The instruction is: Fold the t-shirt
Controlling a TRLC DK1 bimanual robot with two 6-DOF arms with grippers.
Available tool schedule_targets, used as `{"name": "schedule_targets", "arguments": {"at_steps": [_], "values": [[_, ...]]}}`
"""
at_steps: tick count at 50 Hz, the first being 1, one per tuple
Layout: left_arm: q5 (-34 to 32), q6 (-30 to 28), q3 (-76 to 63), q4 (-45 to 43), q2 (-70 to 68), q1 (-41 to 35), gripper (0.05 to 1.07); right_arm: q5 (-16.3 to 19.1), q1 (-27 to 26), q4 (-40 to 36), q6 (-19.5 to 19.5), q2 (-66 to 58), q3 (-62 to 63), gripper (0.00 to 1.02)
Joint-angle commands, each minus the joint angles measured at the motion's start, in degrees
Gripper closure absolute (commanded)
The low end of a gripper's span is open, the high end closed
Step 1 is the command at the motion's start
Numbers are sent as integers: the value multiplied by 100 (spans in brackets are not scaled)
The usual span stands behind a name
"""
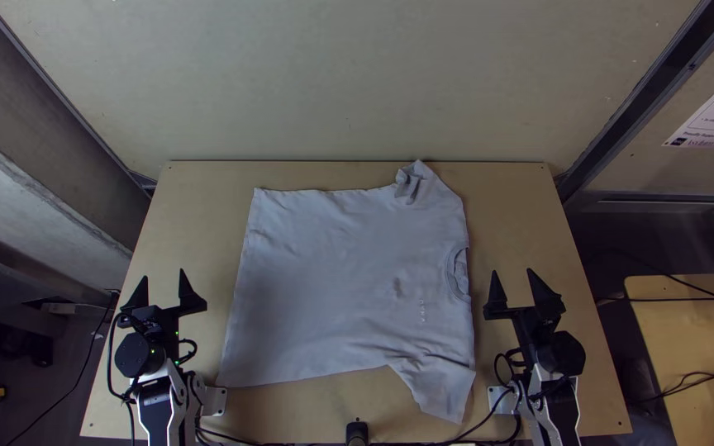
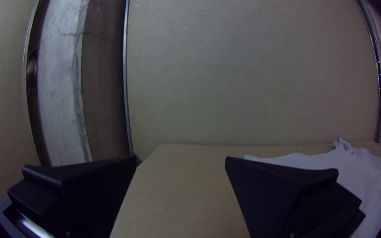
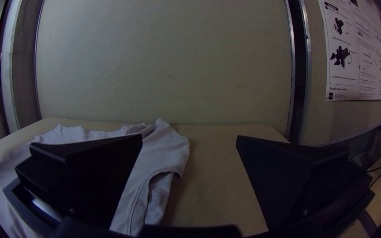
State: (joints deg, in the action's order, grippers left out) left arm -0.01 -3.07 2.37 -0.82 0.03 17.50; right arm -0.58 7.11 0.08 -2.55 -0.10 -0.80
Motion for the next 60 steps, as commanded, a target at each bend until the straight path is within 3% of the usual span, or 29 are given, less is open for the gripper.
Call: {"name": "schedule_targets", "arguments": {"at_steps": [1, 26, 43, 52, 60], "values": [[-69, -71, -211, 152, -3, 35, 10, -39, 36, -96, -62, 27, 27, 4], [-78, 8, -211, 161, -3, -18, 10, -39, 220, -104, -115, 27, 27, 4], [-78, -18, 106, 179, 67, -62, 10, -56, 0, -16, 61, 27, -34, 4], [-52, -18, 809, 82, 1060, -194, 10, -4, 27, 230, 334, -34, -518, 4], [-25, 35, 1811, 82, 2185, -212, 10, 23, 88, 546, 501, -1027, -1318, 4]]}}
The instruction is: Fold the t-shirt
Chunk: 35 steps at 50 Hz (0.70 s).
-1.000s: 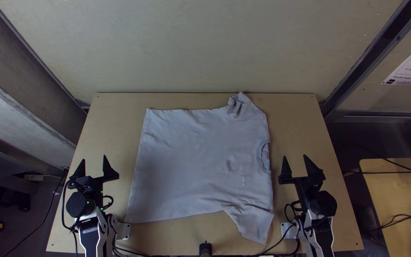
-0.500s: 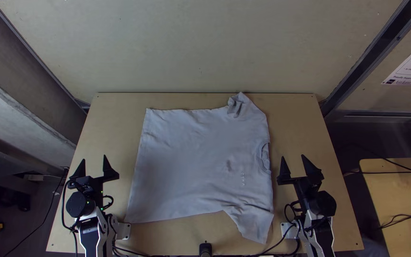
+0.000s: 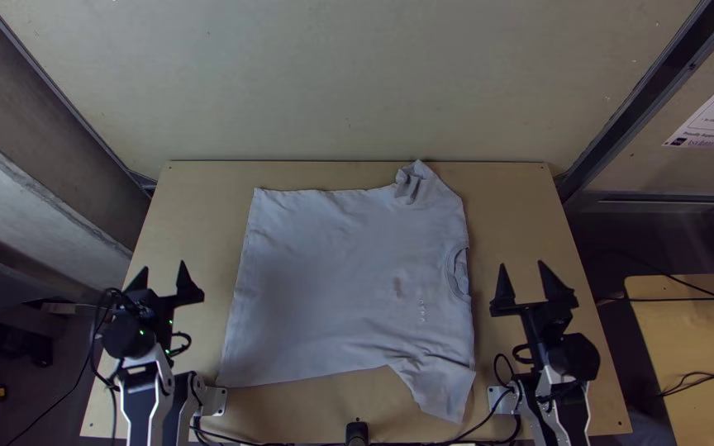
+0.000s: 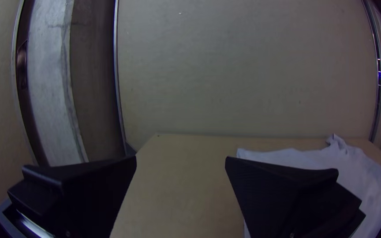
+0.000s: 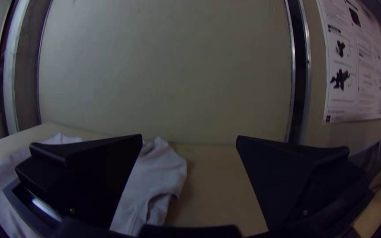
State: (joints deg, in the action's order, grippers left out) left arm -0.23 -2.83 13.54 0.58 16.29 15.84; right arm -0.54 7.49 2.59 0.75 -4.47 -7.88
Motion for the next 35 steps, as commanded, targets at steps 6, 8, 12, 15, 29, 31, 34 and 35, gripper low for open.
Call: {"name": "schedule_targets", "arguments": {"at_steps": [6, 8, 12, 15, 29, 31, 34, 35], "values": [[32, 98, 1590, -58, 1192, -212, 10, 18, 34, 365, 215, -1645, -1532, 4], [67, 125, 1915, -14, 1438, -265, 10, 18, 25, 347, 215, -1979, -1858, 4], [111, 195, 2513, 21, 1877, -335, 10, 18, -2, 321, 267, -2568, -2464, 4], [111, 213, 2917, 56, 2185, -397, 10, 18, -10, 312, 276, -2981, -2930, 4], [251, 257, 4464, 135, 3503, -801, 10, 18, -177, -30, 294, -4783, -4767, 4], [260, 257, 4684, 171, 3697, -828, 10, 18, -195, -136, 276, -5011, -5022, 4], [260, 265, 5036, 355, 4004, -863, 10, 10, -212, -241, 232, -5389, -5391, 4], [260, 292, 5150, 382, 4101, -863, 10, 18, -239, -285, 206, -5503, -5514, 4]]}}
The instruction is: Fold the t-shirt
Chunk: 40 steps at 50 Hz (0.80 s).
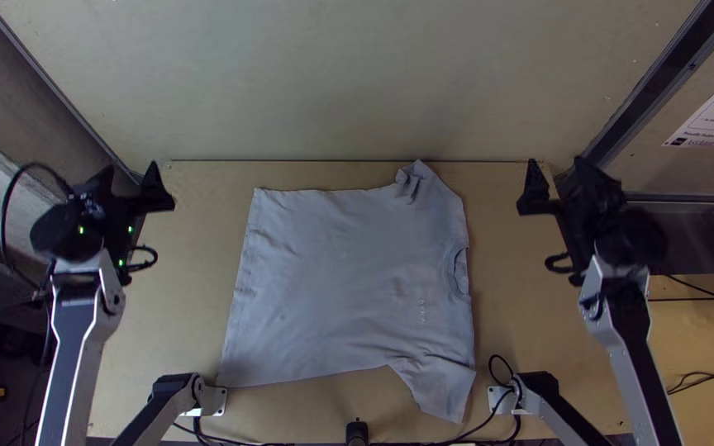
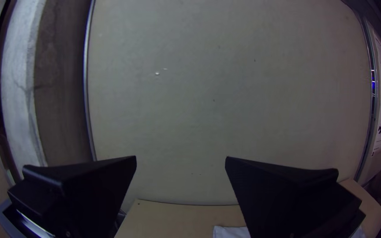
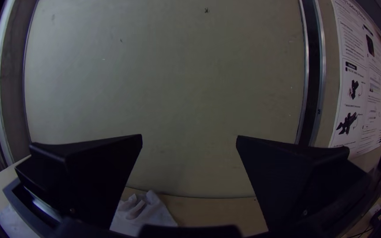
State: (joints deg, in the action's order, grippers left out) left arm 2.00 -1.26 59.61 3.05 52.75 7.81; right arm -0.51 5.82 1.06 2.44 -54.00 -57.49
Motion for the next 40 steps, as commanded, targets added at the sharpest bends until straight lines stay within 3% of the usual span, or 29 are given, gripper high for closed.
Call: {"name": "schedule_targets", "arguments": {"at_steps": [1, 18, 33, 40], "values": [[37, 152, 657, 170, 561, -69, 10, 16, -82, -194, 20, -665, -675, 4], [46, 486, 2423, 1470, 2354, -386, 10, 7, -117, -1372, -323, -2282, -2416, 4], [-68, 635, 3258, 2288, 3373, -562, 10, 16, -108, -1873, -718, -3178, -3110, 4], [-77, 653, 3329, 2332, 3707, -606, 11, 16, -134, -2927, -973, -3969, -3954, 4]]}}
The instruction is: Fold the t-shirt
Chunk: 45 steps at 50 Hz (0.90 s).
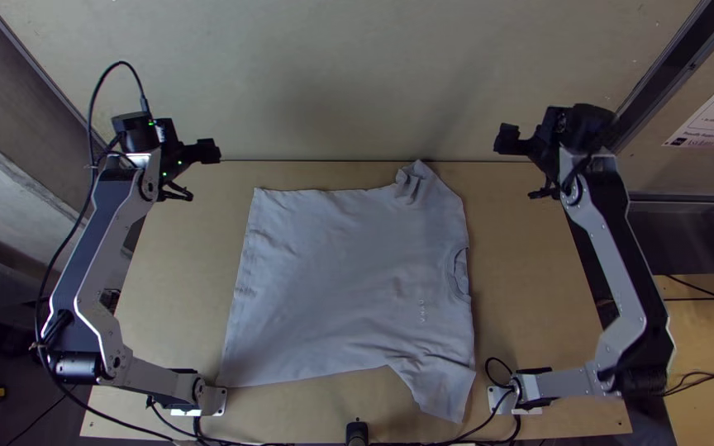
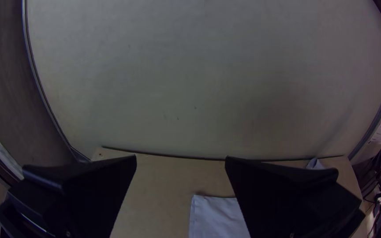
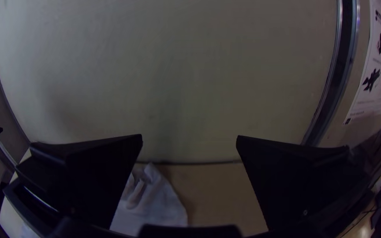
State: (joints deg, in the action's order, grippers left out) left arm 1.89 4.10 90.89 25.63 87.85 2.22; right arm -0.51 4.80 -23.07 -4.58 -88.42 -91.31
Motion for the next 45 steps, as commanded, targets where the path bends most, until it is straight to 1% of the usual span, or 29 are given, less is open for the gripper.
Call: {"name": "schedule_targets", "arguments": {"at_steps": [1, 6, 8, 15, 18, 23, 27, 29, 34, 45], "values": [[-84, 126, 210, 109, 250, -55, 11, 16, -32, -699, -280, -659, -722, 4], [-163, 205, 315, 346, 593, -72, 11, 7, -75, -1244, -456, -1169, -1232, 4], [-180, 232, 359, 496, 742, -72, 11, 7, -93, -1270, -535, -1300, -1302, 4], [-180, 320, 526, 883, 1252, -72, 11, 7, -84, -1349, -614, -1520, -1337, 4], [-180, 337, 526, 891, 1419, -72, 11, 7, -75, -1384, -746, -1590, -1337, 5], [-224, 416, 526, 927, 1718, -99, 11, 16, -58, -1455, -799, -1705, -1355, 5], [-295, 434, 544, 918, 1902, -160, 20, 34, -32, -1666, -808, -1828, -1434, 5], [-356, 443, 570, 909, 2016, -178, 23, 34, -5, -1754, -825, -1907, -1486, 5], [-356, 469, 649, 900, 2280, -213, 23, 25, 74, -2052, -834, -2039, -1601, 4], [-338, 469, 825, 619, 2816, -213, 23, 60, 127, -2061, -825, -2144, -1574, 4]]}}
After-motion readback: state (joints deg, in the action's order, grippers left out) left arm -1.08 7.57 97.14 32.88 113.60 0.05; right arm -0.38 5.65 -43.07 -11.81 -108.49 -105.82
